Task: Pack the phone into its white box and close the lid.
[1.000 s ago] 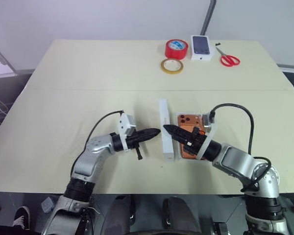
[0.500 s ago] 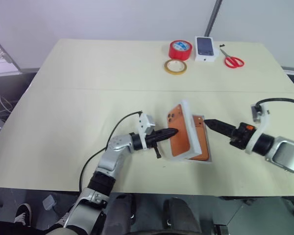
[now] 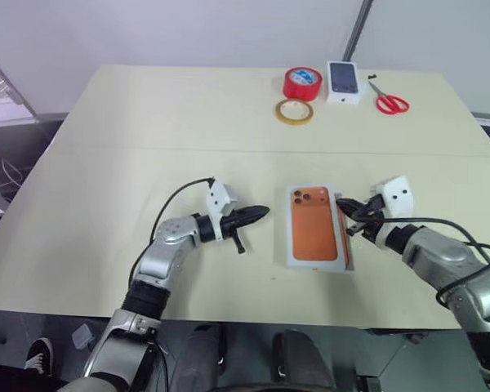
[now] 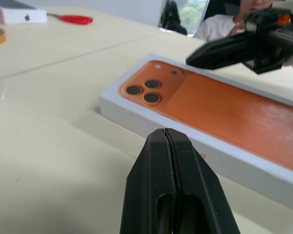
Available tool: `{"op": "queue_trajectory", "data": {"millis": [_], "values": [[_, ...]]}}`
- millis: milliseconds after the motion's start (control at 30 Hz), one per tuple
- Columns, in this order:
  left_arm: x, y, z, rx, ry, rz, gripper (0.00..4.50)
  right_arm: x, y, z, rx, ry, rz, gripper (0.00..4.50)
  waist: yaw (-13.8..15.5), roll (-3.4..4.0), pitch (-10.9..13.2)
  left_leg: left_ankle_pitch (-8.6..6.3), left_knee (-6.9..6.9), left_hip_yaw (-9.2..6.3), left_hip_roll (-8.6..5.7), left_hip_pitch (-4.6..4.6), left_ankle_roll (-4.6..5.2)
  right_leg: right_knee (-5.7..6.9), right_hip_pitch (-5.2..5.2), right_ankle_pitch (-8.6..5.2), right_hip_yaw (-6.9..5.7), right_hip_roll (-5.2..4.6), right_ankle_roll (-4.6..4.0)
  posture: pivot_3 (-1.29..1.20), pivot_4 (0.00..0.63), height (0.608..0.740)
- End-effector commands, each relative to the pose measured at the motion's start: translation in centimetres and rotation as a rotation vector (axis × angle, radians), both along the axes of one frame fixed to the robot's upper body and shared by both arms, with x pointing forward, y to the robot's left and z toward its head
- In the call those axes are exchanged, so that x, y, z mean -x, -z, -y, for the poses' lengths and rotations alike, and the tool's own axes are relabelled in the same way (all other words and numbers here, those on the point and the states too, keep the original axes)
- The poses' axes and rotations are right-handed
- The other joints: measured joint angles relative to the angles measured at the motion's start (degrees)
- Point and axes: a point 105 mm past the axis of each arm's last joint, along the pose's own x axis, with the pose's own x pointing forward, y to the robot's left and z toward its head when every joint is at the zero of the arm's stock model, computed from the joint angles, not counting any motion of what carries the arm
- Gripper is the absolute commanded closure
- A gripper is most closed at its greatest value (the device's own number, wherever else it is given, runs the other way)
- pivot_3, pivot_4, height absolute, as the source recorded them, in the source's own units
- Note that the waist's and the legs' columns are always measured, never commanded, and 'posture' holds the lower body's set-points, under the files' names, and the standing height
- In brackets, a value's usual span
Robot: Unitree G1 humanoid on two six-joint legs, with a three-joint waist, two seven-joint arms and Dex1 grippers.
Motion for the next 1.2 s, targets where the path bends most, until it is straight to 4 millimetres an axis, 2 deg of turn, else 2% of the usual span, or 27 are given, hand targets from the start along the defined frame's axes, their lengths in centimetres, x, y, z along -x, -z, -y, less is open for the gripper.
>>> {"op": "queue_trajectory", "data": {"millis": [33, 100, 200, 400, 667, 867, 1100, 1200], "values": [[-0.1, 0.9, 0.7, -0.04, -0.019, -0.004, 4.5, 0.1, -0.9, -0.6, 0.034, -0.028, 0.076, 4.43, -0.07, -0.01, 0.0, 0.0, 0.02, 0.0, 0.0, 0.0, 0.0, 0.0, 0.02, 0.0, 0.0, 0.0, 0.0, 0.0, 0.15, 0.728], [-0.3, 1.4, 1.9, -0.041, -0.024, -0.012, 4.5, 0.1, -0.2, -0.4, 0.087, -0.019, 0.073, 4.43, -0.1, 0.0, 0.0, 0.0, 0.01, -0.01, 0.0, 0.0, 0.0, 0.01, 0.01, 0.0, 0.0, 0.0, 0.0, 0.0, 0.15, 0.728], [-0.4, 1.1, 4.0, -0.032, -0.005, -0.012, 4.5, 0.3, -0.1, -0.5, 0.066, 0.0, 0.072, 4.43, -0.01, -0.01, 0.0, 0.0, 0.03, -0.01, 0.0, 0.01, 0.0, 0.03, 0.02, 0.0, -0.01, 0.0, 0.0, 0.0, 0.15, 0.728], [-0.8, 0.0, 5.1, 0.013, 0.019, -0.009, 4.5, 0.8, 0.1, -0.7, 0.084, 0.008, 0.077, 4.43, -0.26, -0.01, 0.0, 0.0, 0.06, 0.0, 0.02, 0.01, 0.0, 0.11, -0.03, 0.0, 0.0, 0.03, 0.01, 0.0, 0.15, 0.728], [-0.2, -1.5, 7.2, 0.05, 0.076, -0.005, 4.5, 0.9, 0.0, 0.9, 0.113, 0.055, 0.077, 4.43, -0.13, -0.01, 0.0, 0.0, 0.15, -0.01, 0.0, 0.0, 0.0, 0.14, 0.0, -0.01, 0.0, 0.02, 0.01, 0.0, 0.15, 0.728], [-0.2, -1.1, 7.2, 0.042, 0.073, -0.016, 4.5, 0.9, 0.1, 1.1, 0.132, 0.059, 0.076, 4.43, -0.27, -0.01, 0.0, 0.0, 0.15, -0.01, 0.02, 0.01, 0.0, 0.17, -0.03, -0.01, 0.0, 0.04, 0.02, 0.0, 0.15, 0.728], [-0.7, -1.8, 4.7, 0.027, 0.044, 0.005, 4.5, 0.7, -0.3, 0.9, 0.132, 0.046, 0.092, 4.43, -0.26, 0.0, 0.0, 0.0, 0.19, -0.01, 0.02, 0.01, -0.01, 0.19, -0.02, -0.01, 0.0, 0.03, 0.02, 0.0, 0.15, 0.728], [-0.5, -1.3, 3.7, -0.013, 0.042, -0.01, 4.5, 1.0, -0.4, 0.3, 0.166, -0.025, 0.085, 4.43, -0.27, 0.0, 0.0, 0.0, 0.19, -0.01, 0.02, 0.01, -0.01, 0.21, -0.03, -0.01, 0.0, 0.03, 0.02, 0.0, 0.15, 0.728]]}}
